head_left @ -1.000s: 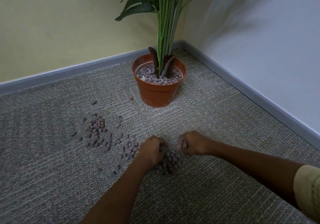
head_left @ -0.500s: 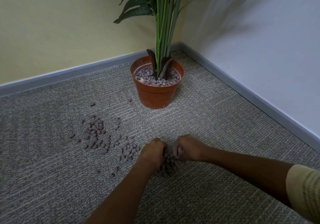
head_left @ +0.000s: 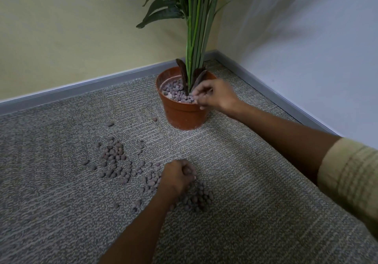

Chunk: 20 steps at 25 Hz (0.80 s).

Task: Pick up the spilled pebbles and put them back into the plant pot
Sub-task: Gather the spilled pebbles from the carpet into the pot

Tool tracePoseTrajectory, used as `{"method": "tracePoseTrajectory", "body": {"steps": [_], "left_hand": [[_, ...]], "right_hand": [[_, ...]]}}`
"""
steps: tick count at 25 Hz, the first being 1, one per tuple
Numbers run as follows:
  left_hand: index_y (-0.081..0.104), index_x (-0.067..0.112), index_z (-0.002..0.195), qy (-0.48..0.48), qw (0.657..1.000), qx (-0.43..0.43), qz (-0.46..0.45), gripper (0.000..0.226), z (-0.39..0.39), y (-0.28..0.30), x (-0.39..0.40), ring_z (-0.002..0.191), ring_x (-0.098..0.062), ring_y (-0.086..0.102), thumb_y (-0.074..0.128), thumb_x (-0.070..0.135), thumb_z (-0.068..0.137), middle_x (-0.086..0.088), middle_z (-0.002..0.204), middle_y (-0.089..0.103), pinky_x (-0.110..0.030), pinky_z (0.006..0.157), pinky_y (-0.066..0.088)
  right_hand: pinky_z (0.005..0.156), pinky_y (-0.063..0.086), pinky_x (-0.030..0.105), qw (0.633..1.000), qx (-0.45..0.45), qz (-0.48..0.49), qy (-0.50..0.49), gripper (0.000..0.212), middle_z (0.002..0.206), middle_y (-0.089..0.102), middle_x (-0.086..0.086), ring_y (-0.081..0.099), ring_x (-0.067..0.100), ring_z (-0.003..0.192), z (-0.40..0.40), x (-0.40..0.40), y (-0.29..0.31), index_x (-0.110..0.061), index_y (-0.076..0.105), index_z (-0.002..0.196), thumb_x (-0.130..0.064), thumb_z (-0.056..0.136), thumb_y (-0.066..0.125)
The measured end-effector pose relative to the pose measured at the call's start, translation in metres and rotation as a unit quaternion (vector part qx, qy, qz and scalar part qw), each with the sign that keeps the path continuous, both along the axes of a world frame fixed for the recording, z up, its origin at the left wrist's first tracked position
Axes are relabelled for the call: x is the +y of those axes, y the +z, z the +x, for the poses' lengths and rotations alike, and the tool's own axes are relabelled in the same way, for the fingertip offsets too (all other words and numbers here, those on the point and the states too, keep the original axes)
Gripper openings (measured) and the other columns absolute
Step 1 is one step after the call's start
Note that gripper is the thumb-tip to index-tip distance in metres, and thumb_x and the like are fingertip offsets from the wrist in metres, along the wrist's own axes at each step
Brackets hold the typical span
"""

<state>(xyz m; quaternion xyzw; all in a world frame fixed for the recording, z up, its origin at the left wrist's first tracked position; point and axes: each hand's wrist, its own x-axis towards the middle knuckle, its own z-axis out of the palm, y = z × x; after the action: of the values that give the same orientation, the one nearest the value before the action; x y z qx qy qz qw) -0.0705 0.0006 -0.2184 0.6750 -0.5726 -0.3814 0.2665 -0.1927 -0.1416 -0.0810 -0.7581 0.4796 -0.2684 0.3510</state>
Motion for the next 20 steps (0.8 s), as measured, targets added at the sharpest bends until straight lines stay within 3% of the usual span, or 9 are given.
{"method": "tracePoseTrajectory", "body": {"steps": [4, 6, 8, 11, 13, 16, 18, 20], "left_hand": [[0.066, 0.020, 0.069, 0.039, 0.997, 0.030, -0.065, 0.024, 0.003, 0.032, -0.019, 0.057, -0.017, 0.061, 0.057, 0.002, 0.082, -0.007, 0.071, 0.071, -0.031, 0.057, 0.054], [0.065, 0.020, 0.073, 0.062, 0.992, 0.056, -0.091, 0.023, 0.006, 0.054, -0.034, 0.058, -0.017, 0.060, 0.057, 0.003, 0.085, -0.002, 0.072, 0.068, -0.031, 0.057, 0.055], [0.065, 0.017, 0.079, 0.086, 0.985, 0.096, -0.114, 0.017, 0.006, 0.076, -0.051, 0.061, -0.015, 0.060, 0.059, 0.003, 0.085, 0.001, 0.075, 0.066, -0.030, 0.059, 0.055], [0.067, 0.013, 0.086, 0.125, 0.971, 0.131, -0.159, 0.011, 0.010, 0.106, -0.080, 0.059, -0.012, 0.059, 0.063, 0.004, 0.083, 0.003, 0.071, 0.063, -0.017, 0.052, 0.053], [0.068, 0.016, 0.084, 0.147, 0.963, 0.132, -0.184, 0.011, 0.016, 0.118, -0.101, 0.060, -0.014, 0.062, 0.064, 0.005, 0.082, 0.000, 0.073, 0.066, -0.020, 0.060, 0.057], [0.069, 0.013, 0.099, 0.155, 0.965, 0.127, -0.171, 0.019, 0.024, 0.124, -0.126, 0.090, -0.026, 0.068, 0.068, 0.009, 0.080, -0.010, 0.098, 0.069, -0.039, 0.085, 0.058], [0.062, 0.011, 0.118, 0.129, 0.979, 0.084, -0.136, 0.040, 0.026, 0.123, -0.131, 0.100, -0.023, 0.063, 0.070, 0.008, 0.079, -0.009, 0.108, 0.064, -0.037, 0.091, 0.054], [0.062, 0.014, 0.120, 0.121, 0.980, 0.052, -0.150, 0.042, 0.029, 0.121, -0.129, 0.102, -0.020, 0.060, 0.069, 0.006, 0.079, -0.010, 0.116, 0.064, -0.038, 0.094, 0.053]], "right_hand": [[0.059, 0.057, 0.016, 0.997, 0.055, -0.039, -0.021, 0.017, 0.089, 0.072, 0.012, 0.066, 0.011, 0.063, 0.014, -0.022, -0.002, -0.005, 0.070, 0.096, -0.004, 0.079, 0.071], [0.057, 0.056, 0.013, 0.998, 0.039, -0.039, -0.041, 0.020, 0.091, 0.072, 0.013, 0.067, 0.011, 0.063, 0.012, -0.024, -0.007, -0.005, 0.069, 0.098, -0.003, 0.079, 0.071], [0.064, 0.057, 0.016, 0.996, 0.002, -0.056, -0.070, 0.019, 0.095, 0.071, 0.012, 0.069, 0.014, 0.070, 0.006, -0.022, -0.011, -0.008, 0.069, 0.097, -0.002, 0.079, 0.069], [0.079, 0.058, 0.027, 0.991, -0.052, -0.063, -0.103, 0.016, 0.098, 0.070, 0.010, 0.071, 0.019, 0.081, -0.008, -0.016, -0.018, -0.011, 0.071, 0.091, -0.001, 0.078, 0.069], [0.081, 0.058, 0.030, 0.990, -0.083, -0.032, -0.109, 0.015, 0.092, 0.071, 0.010, 0.071, 0.022, 0.081, -0.017, -0.013, -0.021, -0.007, 0.071, 0.091, 0.001, 0.078, 0.069], [0.077, 0.059, 0.033, 0.986, -0.132, 0.015, -0.103, 0.015, 0.089, 0.070, 0.013, 0.070, 0.024, 0.077, -0.025, -0.004, -0.027, -0.002, 0.069, 0.092, 0.004, 0.078, 0.068], [0.073, 0.059, 0.033, 0.981, -0.159, 0.069, -0.088, 0.016, 0.083, 0.068, 0.016, 0.067, 0.024, 0.070, -0.031, 0.007, -0.035, 0.002, 0.066, 0.095, 0.006, 0.080, 0.065], [0.066, 0.058, 0.032, 0.982, -0.107, 0.153, -0.041, 0.016, 0.077, 0.068, 0.014, 0.065, 0.022, 0.065, -0.039, 0.023, -0.052, 0.004, 0.065, 0.097, 0.005, 0.081, 0.064]]}}
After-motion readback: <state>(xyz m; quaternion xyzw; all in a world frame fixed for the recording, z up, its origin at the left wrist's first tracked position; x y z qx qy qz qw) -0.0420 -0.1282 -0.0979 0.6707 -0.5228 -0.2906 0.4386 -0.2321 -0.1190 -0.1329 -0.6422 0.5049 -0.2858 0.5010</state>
